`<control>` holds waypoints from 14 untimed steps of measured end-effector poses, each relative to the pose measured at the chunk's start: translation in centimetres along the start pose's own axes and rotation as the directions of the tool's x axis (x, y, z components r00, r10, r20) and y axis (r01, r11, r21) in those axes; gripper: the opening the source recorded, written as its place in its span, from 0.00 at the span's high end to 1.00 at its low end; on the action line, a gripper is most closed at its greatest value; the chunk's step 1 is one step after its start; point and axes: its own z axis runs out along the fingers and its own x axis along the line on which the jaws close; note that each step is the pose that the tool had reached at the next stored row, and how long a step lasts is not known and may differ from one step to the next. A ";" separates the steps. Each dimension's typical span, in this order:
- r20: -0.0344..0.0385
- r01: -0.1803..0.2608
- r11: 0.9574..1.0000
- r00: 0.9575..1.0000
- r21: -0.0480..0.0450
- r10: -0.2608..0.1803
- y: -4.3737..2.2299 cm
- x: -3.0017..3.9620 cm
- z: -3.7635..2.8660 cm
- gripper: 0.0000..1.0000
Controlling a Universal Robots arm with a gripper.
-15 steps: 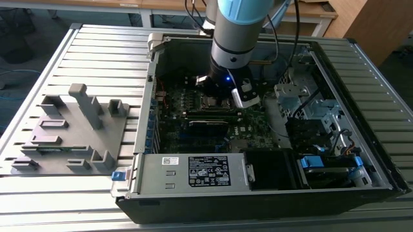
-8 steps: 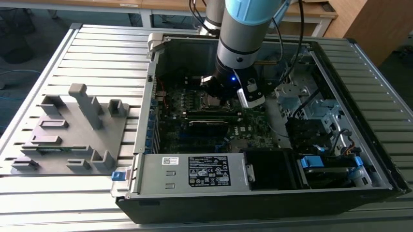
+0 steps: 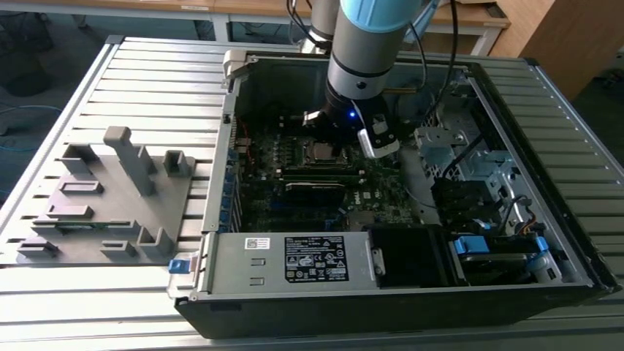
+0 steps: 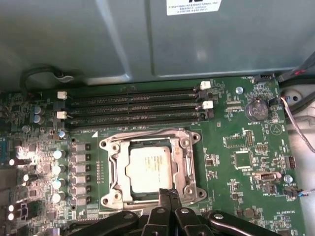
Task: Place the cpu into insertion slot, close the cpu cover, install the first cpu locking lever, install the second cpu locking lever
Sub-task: 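Install the second cpu locking lever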
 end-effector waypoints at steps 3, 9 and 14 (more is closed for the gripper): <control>0.001 0.000 1.000 1.000 0.014 0.000 0.41 0.07 0.08 0.90; 0.003 0.000 0.999 1.000 0.033 0.000 0.66 0.11 0.14 0.90; 0.003 0.000 0.999 1.000 0.034 0.000 0.66 0.12 0.14 0.90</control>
